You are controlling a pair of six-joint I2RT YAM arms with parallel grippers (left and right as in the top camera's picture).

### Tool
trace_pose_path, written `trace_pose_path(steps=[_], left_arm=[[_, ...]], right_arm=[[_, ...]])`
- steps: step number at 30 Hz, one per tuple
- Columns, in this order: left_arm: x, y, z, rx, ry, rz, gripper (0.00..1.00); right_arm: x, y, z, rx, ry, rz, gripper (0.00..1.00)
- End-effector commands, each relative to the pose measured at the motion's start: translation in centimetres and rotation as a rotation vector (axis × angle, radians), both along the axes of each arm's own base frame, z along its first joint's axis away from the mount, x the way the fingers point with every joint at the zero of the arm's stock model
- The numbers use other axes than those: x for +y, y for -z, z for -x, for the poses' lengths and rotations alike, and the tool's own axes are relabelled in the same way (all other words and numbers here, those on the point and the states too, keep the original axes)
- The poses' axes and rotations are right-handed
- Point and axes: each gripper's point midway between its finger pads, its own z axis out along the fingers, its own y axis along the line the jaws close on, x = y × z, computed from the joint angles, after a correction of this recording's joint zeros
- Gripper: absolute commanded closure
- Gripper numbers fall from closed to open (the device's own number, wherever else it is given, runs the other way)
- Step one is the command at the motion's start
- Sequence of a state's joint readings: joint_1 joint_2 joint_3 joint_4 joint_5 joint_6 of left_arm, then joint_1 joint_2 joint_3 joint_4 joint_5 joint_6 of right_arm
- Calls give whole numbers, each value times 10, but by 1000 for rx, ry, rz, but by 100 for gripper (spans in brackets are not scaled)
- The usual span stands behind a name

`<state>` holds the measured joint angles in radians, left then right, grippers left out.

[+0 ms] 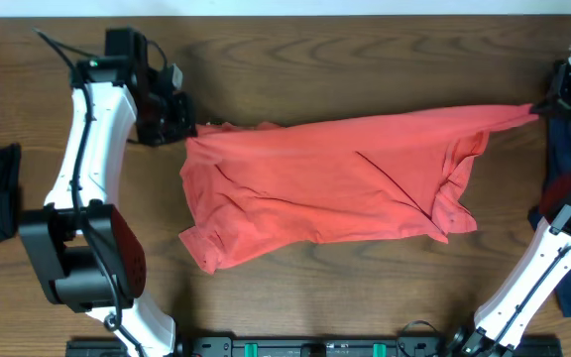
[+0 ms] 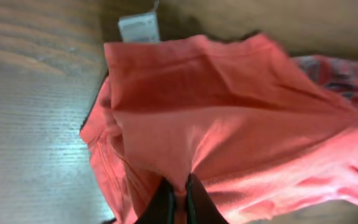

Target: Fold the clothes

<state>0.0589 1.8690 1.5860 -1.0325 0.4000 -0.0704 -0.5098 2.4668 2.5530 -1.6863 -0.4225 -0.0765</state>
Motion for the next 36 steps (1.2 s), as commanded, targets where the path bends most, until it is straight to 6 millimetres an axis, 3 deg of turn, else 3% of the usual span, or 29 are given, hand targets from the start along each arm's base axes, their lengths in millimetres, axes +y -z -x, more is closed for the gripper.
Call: trace_pose_path(steps=[1,4,12,19,24,30,36], left_arm=[[8,19,9,21,-18,-25,94],[8,27,3,-2,-30,-24,94],[15,22,-24,-111,-61,-57,94],[26,14,-52,-221,-118,-90,94],[27,1,-76,-315,-178,-68,94],[28,-17,-100,-434,-209,-46,94],[33,-36,-122,-552,-218,-47,94]], right_arm=[[8,2,5,21,-15,5,99],[23,18,5,55,-45,-13,99],[68,53,-3,95,-145,-28,99],[71,57,-22,24,-150,-9,99],[70,41,-62,-178,-132,-57,99],[55,-1,-113,-410,-42,-76,99],[53,-34,-135,-538,-48,-68,99]])
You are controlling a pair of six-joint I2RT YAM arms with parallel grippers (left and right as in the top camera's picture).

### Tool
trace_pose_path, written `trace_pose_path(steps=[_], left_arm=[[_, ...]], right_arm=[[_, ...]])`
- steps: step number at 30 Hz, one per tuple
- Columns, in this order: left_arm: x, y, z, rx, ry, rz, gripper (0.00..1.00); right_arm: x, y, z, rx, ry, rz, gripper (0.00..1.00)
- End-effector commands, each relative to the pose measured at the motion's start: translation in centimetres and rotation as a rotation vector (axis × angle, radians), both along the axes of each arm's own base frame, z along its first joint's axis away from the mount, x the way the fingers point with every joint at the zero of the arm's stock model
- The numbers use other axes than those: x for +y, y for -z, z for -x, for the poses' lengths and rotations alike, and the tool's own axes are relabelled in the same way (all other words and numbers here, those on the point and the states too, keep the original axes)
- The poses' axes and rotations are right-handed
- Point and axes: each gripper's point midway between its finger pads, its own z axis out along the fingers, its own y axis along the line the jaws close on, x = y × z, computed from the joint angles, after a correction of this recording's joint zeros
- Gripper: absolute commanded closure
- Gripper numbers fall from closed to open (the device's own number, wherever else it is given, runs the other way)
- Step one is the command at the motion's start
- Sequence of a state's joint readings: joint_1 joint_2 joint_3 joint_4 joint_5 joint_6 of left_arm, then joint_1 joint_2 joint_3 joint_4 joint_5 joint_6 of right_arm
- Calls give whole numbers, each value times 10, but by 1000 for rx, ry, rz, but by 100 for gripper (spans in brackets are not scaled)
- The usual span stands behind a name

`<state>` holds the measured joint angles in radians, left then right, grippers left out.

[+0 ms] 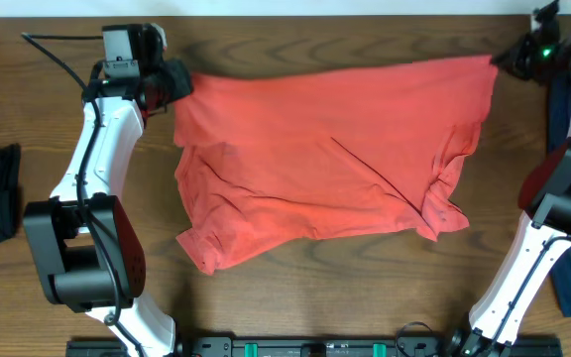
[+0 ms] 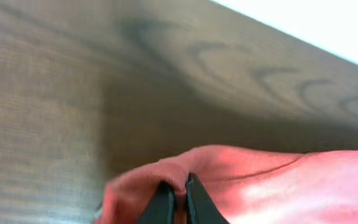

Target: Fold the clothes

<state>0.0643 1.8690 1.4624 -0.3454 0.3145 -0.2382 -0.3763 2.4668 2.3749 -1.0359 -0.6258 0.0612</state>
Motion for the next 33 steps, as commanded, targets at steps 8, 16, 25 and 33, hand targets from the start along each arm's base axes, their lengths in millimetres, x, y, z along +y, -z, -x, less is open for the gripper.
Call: trace_pose_path(steps=[8,16,25,33], left_arm=[[28,-29,-20,-128,-78,-7,94],[49,-49,-36,-237,-113,-16,94],[45,-18,-24,-119,-108,-7,94],[45,13,-18,-28,-110,1,94]], right_arm=[[15,-43,-12,-111,-29,-23,99],[12,-51,-23,-171,-27,-9,99],[42,-39,-7,-109,-132,-4,99],[46,-27,-3,-57,-136,64,99]])
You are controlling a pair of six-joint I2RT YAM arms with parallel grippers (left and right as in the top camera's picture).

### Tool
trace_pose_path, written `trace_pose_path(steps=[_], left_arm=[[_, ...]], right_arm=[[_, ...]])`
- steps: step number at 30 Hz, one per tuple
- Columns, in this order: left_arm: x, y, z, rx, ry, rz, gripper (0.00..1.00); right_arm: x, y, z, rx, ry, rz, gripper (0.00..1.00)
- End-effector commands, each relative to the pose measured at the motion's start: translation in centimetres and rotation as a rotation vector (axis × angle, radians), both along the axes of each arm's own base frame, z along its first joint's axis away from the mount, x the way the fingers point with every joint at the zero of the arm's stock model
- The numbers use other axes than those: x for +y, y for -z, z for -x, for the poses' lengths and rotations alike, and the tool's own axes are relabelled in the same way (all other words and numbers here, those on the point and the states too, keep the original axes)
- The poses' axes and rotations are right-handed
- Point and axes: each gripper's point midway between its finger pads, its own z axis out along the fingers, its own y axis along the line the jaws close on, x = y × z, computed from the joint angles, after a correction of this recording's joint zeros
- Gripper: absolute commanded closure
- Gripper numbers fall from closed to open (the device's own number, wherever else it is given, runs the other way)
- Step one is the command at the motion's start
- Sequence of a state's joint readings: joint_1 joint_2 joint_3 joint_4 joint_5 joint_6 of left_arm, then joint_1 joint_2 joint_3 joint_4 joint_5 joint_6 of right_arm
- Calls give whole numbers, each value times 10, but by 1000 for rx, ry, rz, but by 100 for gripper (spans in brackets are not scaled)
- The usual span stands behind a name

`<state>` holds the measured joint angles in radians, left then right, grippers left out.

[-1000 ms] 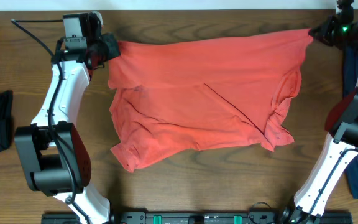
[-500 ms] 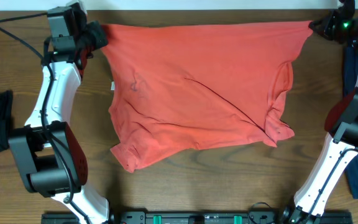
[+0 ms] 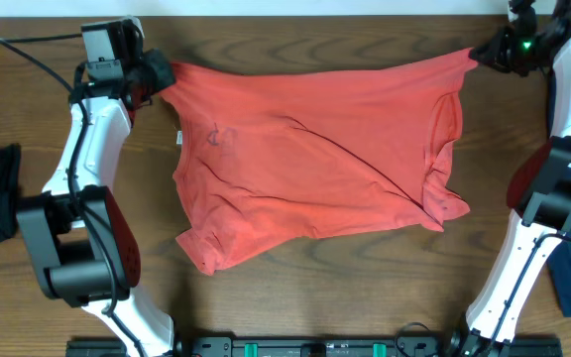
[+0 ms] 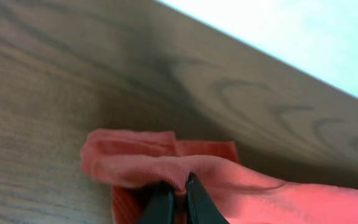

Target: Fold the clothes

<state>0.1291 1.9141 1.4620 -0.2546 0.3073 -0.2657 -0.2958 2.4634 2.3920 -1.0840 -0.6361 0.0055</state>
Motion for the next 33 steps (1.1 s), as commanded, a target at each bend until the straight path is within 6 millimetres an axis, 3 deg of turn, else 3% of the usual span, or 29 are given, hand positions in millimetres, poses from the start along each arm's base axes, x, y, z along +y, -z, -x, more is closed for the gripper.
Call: trace_pose_path(steps=[1,8,12,25,33], left_arm=[[9,6,-1,12,-22,-7,94],[16,11,6,46,-34,-5,94],[17,13,7,56,-37,-3,94],[10,33,34,193,-23,20,94],[7,46,54,284,11,7,94]], right_arm=[[-9,-22,-3,-57,7,50,99],[-55,-16,13,-3,102,56,99],[-66,-12,25,23,98,59,99],[-44,6,50,166,41,111,99],[-40,36,74,299,41,98,99]])
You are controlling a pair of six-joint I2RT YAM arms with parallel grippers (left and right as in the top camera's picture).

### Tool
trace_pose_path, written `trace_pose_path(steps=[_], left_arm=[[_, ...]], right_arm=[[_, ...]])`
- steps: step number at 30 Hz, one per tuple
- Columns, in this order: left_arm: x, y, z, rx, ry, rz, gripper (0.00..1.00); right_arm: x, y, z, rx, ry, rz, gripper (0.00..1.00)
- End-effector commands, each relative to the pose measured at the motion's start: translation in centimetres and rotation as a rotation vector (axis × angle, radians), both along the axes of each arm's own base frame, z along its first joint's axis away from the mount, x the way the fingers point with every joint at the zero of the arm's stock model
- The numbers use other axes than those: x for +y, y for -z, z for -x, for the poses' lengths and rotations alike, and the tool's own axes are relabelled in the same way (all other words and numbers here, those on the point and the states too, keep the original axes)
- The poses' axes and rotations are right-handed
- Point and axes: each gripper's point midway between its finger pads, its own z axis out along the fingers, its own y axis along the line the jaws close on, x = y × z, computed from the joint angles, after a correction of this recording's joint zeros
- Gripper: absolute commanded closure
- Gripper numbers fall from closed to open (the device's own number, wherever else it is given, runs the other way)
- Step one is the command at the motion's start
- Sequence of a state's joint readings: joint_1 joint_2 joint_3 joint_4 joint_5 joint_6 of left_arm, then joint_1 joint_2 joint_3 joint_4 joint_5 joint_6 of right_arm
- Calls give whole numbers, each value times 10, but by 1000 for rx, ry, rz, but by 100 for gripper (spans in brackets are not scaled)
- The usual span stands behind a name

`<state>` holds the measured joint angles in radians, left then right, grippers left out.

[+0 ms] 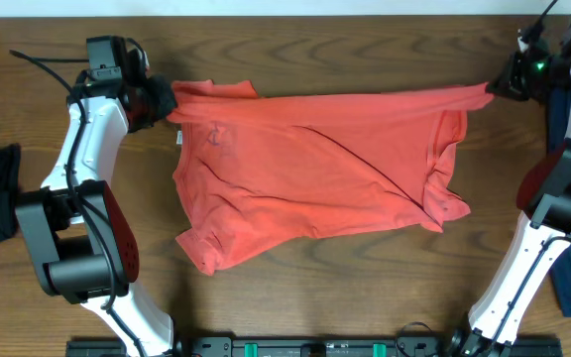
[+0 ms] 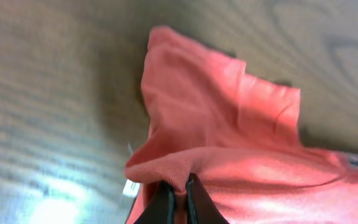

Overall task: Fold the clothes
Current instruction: 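Release the back corners and raise both grippers away from the shirt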

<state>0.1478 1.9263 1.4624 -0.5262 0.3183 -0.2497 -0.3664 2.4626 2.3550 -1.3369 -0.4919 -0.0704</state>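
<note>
A coral-red T-shirt (image 1: 305, 169) lies spread across the wooden table, its top edge stretched between both arms. My left gripper (image 1: 165, 102) is shut on the shirt's upper left corner, with a sleeve flap (image 1: 216, 89) lying just beyond it. In the left wrist view the gripper (image 2: 179, 193) pinches a fold of red cloth (image 2: 229, 124), and a small white tag (image 2: 131, 186) shows beside it. My right gripper (image 1: 497, 87) holds the shirt's upper right corner, pulled to a point. The lower part of the shirt lies wrinkled on the table.
A black garment lies at the table's left edge. Dark blue clothes are piled at the right edge behind the right arm. The table's far edge (image 1: 285, 15) runs close behind both grippers.
Both grippers have moved toward the near side with the shirt's top corners. The top edge now lies lower on the table, and a sleeve flap shows at the upper left.
At first the shirt lay bunched in mid-table, each gripper shut on a top corner. Then the corners were farther back and the shirt spread wider. Later they were near the far edge. Now the corners sit slightly nearer, with the shirt stretched flat.
</note>
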Motion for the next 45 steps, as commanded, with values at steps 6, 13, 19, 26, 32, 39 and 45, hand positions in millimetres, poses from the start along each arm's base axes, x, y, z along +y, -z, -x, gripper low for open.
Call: trace_pose_path(steps=[6,13,19,26,32,39,45], left_arm=[[5,19,19,69,22,-26,94],[2,51,43,146,21,-19,94],[2,53,44,138,50,-33,92],[2,53,44,134,64,-41,92],[2,53,44,132,65,-41,44],[4,34,21,27,67,-55,41],[-1,-43,-14,-167,89,-32,44]], right_arm=[[6,31,32,126,-8,-4,99],[10,61,44,182,12,-28,99],[10,62,43,178,11,-26,99],[10,62,43,178,11,-25,99],[10,62,45,179,2,-26,17],[4,52,29,97,-34,8,1],[-5,-10,-8,-75,-31,46,1]])
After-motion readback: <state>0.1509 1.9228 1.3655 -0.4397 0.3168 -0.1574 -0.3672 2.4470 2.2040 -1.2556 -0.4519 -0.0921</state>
